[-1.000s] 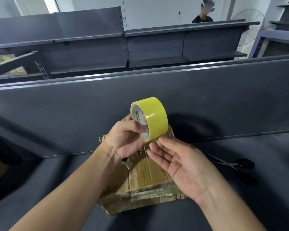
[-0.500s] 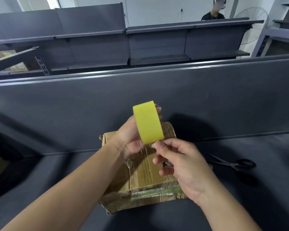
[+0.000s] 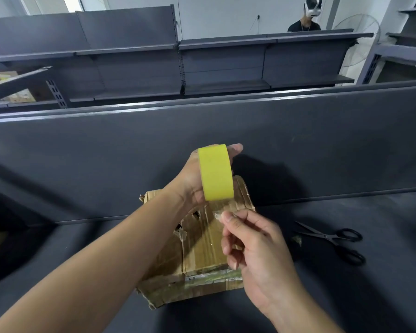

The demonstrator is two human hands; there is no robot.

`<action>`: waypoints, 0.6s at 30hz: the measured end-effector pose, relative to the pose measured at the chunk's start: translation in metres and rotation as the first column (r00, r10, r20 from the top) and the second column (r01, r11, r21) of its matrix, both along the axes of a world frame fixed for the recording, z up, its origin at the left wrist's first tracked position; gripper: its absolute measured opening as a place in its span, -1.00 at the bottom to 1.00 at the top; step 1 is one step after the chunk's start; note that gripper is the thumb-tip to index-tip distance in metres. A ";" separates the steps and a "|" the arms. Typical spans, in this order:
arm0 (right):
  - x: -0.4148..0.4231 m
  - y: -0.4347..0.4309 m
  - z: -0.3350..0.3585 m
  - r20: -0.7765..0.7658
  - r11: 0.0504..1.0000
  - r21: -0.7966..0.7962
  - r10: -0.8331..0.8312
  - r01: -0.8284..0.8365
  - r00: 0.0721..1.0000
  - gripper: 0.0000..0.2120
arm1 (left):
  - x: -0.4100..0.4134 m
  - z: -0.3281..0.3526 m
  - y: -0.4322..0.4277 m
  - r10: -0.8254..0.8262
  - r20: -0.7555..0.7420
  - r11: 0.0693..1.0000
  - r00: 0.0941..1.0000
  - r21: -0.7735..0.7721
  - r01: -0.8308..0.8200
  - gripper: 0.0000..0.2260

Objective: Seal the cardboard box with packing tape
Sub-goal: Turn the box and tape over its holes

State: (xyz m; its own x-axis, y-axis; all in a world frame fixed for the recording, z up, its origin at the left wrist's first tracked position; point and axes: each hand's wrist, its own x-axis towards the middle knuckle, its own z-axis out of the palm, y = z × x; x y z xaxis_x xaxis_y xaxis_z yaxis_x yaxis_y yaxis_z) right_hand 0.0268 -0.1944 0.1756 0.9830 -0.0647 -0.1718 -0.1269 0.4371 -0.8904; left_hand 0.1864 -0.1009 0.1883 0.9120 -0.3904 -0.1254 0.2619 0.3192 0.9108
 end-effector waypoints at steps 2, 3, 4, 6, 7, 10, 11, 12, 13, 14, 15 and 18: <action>-0.005 0.000 -0.001 -0.011 1.000 0.018 -0.006 0.007 1.000 -0.77 | 0.003 0.000 -0.001 0.016 0.057 1.000 0.998 0.015 -0.017 -0.67; -0.008 0.000 -0.002 -0.017 1.000 0.017 -0.008 0.008 1.000 -0.77 | 0.003 0.000 -0.002 0.030 0.094 1.000 0.995 0.008 -0.031 -0.66; -0.010 0.000 -0.004 -0.026 1.000 0.013 -0.010 0.010 1.000 -0.77 | 0.002 0.001 -0.003 0.033 0.136 0.999 0.990 0.002 -0.034 -0.69; -0.014 0.000 -0.007 -0.048 1.000 0.018 -0.015 0.016 0.999 -0.80 | -0.001 0.003 -0.006 0.021 0.231 1.000 0.973 -0.007 -0.020 -0.76; -0.016 0.001 -0.010 -0.059 0.999 0.027 -0.020 0.022 0.998 -0.83 | -0.002 0.002 -0.009 0.021 0.293 1.000 0.956 -0.002 -0.022 -0.76; -0.025 0.002 -0.017 -0.073 0.998 0.051 -0.038 0.042 0.997 -0.86 | 0.001 -0.003 -0.014 0.050 0.443 0.997 0.895 0.029 -0.070 -0.75; -0.028 0.002 -0.020 -0.076 0.998 0.050 -0.042 0.046 0.996 -0.84 | 0.002 -0.005 -0.016 0.058 0.489 0.995 0.870 0.039 -0.089 -0.76; -0.030 0.001 -0.022 -0.081 0.997 0.049 -0.048 0.052 0.996 -0.83 | 0.002 -0.007 -0.018 0.055 0.536 0.994 0.842 0.054 -0.099 -0.77; -0.032 -0.001 -0.025 -0.087 0.997 0.052 -0.060 0.065 0.994 -0.83 | 0.002 -0.008 -0.021 0.044 0.582 0.991 0.812 0.074 -0.107 -0.78; -0.035 -0.003 -0.028 -0.095 0.995 0.055 -0.077 0.082 0.993 -0.83 | 0.000 -0.011 -0.024 0.035 0.626 0.988 0.779 0.093 -0.120 -0.77; -0.036 -0.005 -0.031 -0.098 0.994 0.052 -0.090 0.096 0.991 -0.80 | -0.001 -0.014 -0.027 0.039 0.666 0.984 0.745 0.104 -0.145 -0.77; -0.040 -0.009 -0.038 -0.086 0.991 0.011 -0.131 0.133 0.988 -0.40 | -0.003 -0.021 -0.037 0.113 0.724 0.965 0.681 0.083 -0.248 -0.76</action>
